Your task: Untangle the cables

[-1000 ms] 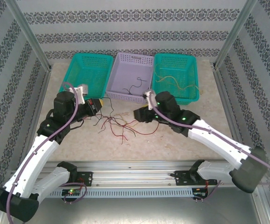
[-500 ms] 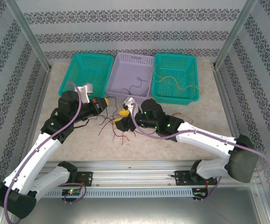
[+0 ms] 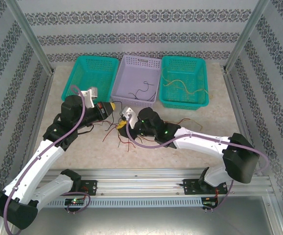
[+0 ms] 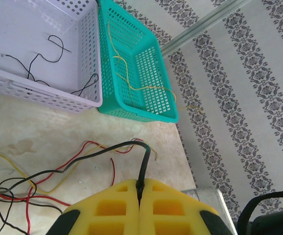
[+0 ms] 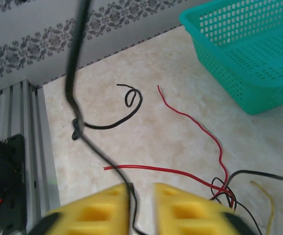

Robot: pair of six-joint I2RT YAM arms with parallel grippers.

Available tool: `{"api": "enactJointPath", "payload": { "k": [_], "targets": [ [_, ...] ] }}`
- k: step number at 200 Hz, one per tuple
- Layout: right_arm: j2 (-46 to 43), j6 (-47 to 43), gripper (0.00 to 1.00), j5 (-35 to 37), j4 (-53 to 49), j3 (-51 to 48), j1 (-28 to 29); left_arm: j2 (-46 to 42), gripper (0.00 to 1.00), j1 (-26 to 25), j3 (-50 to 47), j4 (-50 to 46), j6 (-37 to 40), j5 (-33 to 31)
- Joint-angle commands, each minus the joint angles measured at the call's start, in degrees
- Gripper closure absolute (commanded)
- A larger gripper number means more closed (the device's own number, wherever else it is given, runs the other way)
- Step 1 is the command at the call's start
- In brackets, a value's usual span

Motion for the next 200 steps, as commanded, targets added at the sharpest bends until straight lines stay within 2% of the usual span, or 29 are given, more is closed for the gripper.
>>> {"api": "enactJointPath", "payload": {
  "k": [1,41,79,120,140,160,177,200],
  "targets": [
    [-4.04,-1.49,1.0,6.42,2.05,-2.31,0.3,-1.91,1.0,-0.83,2.56,-0.23,1.55,-1.3],
    [-16.62,0.33,1.0,11.29,0.45,-10.63,-4.49,-3.87,1.0,-0.68,6.42,-6.58,6.7,-6.06],
    [-30.35,2.98,1.0,20.77,-9.03,-15.37,-10.78,-5.13,1.0,-0.61,13.32,-15.41,13.57,-14.95],
    [-42.55,10.1,1.0,24.58,-21.7,-16.43,-25.83,-6.15,1.0,-0.42,20.39,-21.58,20.45,-24.12],
    [-46.3,12.63,1.0,22.8,-25.42,-16.96,-33.57,-6.08,1.0,-0.34,22.51,-22.73,22.81,-26.95],
    [-48.38,14.28,1.0,19.97,-27.98,-16.32,-38.77,-6.05,1.0,-0.37,23.75,-22.9,24.25,-28.64],
    [-50.21,14.74,1.0,16.05,-27.77,-15.43,-40.56,-5.88,1.0,-0.28,24.67,-22.02,24.79,-28.76],
    [-50.19,15.06,1.0,9.9,-25.89,-14.09,-40.68,-5.54,1.0,-0.27,26.49,-18.29,25.18,-25.53]
  ]
}}
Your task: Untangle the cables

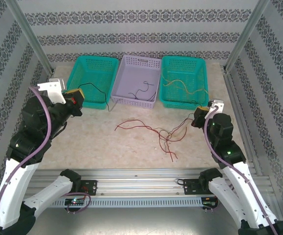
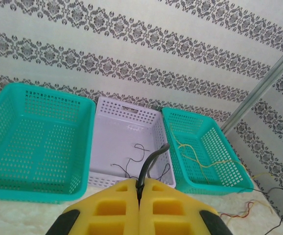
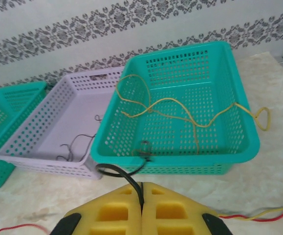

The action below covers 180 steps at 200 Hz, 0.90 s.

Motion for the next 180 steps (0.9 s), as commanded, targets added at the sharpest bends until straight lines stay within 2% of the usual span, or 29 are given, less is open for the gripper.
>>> {"api": "enactJointPath", "payload": {
  "k": [1,45,98,144,180],
  "targets": [
    [-0.42,1.93,1.0,-8.09,0.5,2.08,-0.33,0.21,1.0,-0.3,3.02,2.78,2.84,1.08],
    [2.1,3.4,1.0,-13.21,2.68,1.51,0.24,4.77,1.0,-0.33,7.41,10.72,3.88,8.1],
    [2.1,3.02,1.0,-15.47,4.94,1.09,3.12,15.56,1.0,-0.3,8.47,25.14,7.29,13.49],
    [0.23,1.17,1.0,-14.89,3.26,2.53,6.97,29.12,1.0,-0.1,12.74,32.06,6.65,15.28],
    [-1.54,0.24,1.0,-14.64,0.89,4.39,9.36,39.25,1.0,-0.02,16.01,33.82,6.44,15.45]
  ]
}}
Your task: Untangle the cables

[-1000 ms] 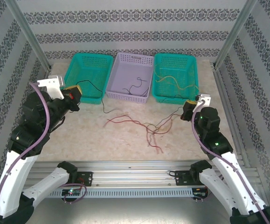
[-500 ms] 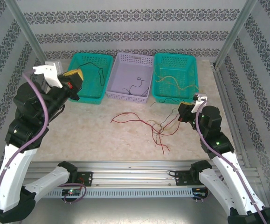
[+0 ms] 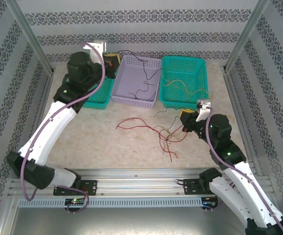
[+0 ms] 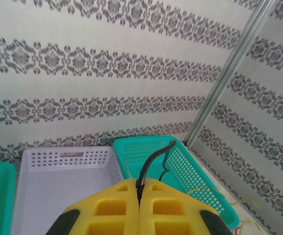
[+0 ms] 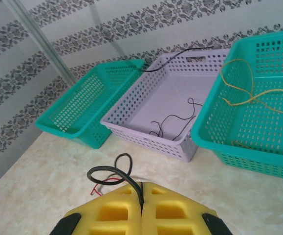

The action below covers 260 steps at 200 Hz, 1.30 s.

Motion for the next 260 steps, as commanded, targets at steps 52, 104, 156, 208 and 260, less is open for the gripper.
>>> {"api": "enactJointPath", "payload": {
  "k": [52,104,156,208,260],
  "targets": [
    [-3.19,-2.18,1.0,0.42,-3.01,5.2,6.15,21.83,1.0,-0.08,9.97,4.63,-0.63,2.66],
    [-4.09,-3.06,1.0,1.8,-5.44,9.04,8.85,33.07,0.95,-0.01,11.59,3.53,-4.87,2.78],
    [-2.91,-2.22,1.0,-0.27,-4.56,11.53,9.29,32.73,0.43,0.03,10.55,3.45,-6.17,5.11],
    [3.99,-2.55,1.0,-0.48,-3.59,16.01,9.42,25.14,0.13,-0.01,10.62,-1.36,-7.33,7.07],
    [15.02,-0.77,1.0,-2.94,-2.86,25.93,10.18,7.47,0.09,0.0,-5.21,4.17,-13.16,5.97]
  ]
}}
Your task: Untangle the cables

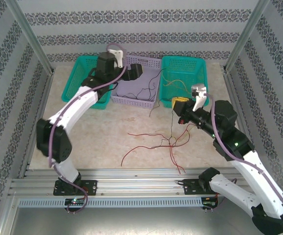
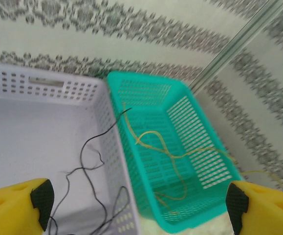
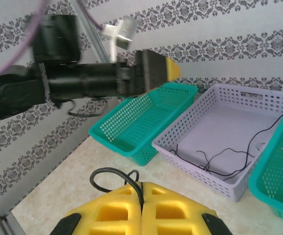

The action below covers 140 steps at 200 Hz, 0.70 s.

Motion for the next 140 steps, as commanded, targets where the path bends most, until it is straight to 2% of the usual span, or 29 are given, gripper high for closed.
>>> {"api": "enactJointPath", "payload": {
  "k": [1,62,88,106,140],
  "targets": [
    [3.45,1.18,1.0,-2.01,2.28,5.11,1.21,-7.79,0.09,0.03,-6.48,3.54,-4.48,0.17],
    [14.8,2.05,1.0,-2.33,1.33,18.18,3.84,-26.02,0.13,-2.33,-29.65,10.99,-12.46,6.17],
    [18.7,3.4,1.0,-4.09,1.11,23.39,4.79,-30.94,0.13,-5.06,-37.76,15.38,-15.21,9.35],
    [20.42,2.62,1.0,-3.06,0.27,26.69,5.98,-34.0,0.13,-6.01,-42.31,16.59,-16.84,10.47],
    [22.86,1.84,1.0,-1.56,-0.7,31.54,6.45,-37.83,0.13,-6.83,-49.59,20.8,-18.64,16.54]
  ]
}}
